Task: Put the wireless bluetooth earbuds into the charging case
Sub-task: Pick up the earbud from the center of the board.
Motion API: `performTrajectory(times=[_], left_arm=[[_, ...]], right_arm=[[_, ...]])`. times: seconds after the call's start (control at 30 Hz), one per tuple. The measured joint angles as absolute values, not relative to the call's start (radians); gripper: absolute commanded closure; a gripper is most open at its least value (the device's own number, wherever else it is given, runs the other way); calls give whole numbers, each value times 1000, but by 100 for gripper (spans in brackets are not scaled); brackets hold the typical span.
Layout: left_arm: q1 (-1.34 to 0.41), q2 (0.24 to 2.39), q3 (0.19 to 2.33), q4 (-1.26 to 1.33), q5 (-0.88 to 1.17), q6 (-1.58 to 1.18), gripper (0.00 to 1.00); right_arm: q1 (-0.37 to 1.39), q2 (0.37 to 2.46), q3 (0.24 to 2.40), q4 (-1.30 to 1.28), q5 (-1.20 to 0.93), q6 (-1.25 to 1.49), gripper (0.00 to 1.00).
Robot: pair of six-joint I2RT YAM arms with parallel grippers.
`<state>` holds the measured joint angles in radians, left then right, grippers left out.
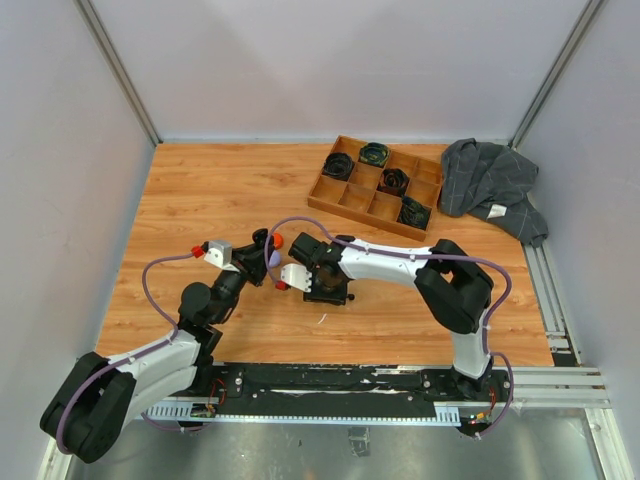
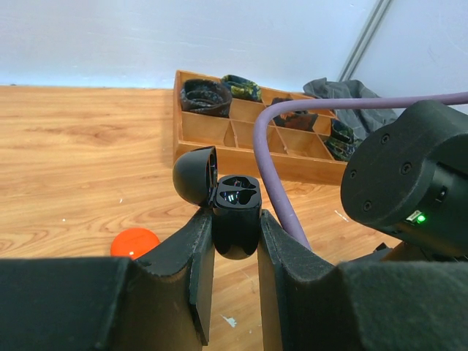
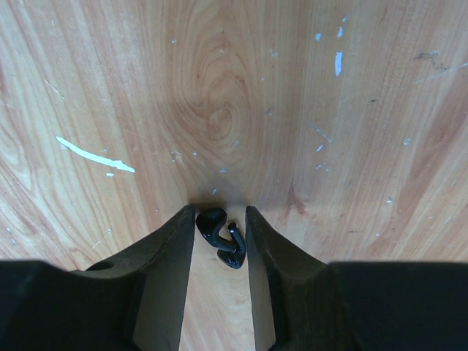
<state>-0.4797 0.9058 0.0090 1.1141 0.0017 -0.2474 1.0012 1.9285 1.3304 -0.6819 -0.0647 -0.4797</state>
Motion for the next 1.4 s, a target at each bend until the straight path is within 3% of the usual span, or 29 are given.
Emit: performTrajectory(times=[0.33, 0.97, 1.4], left_arm=[[-479, 908, 9, 1111, 9, -247, 100], [-479, 927, 9, 1123, 29, -244, 100], [-479, 939, 9, 1206, 136, -244, 100]], right_arm=[[999, 1948, 1351, -710, -67, -481, 66], [994, 1938, 1351, -736, -83, -451, 87], [959, 1688, 1289, -625, -126, -292, 88]])
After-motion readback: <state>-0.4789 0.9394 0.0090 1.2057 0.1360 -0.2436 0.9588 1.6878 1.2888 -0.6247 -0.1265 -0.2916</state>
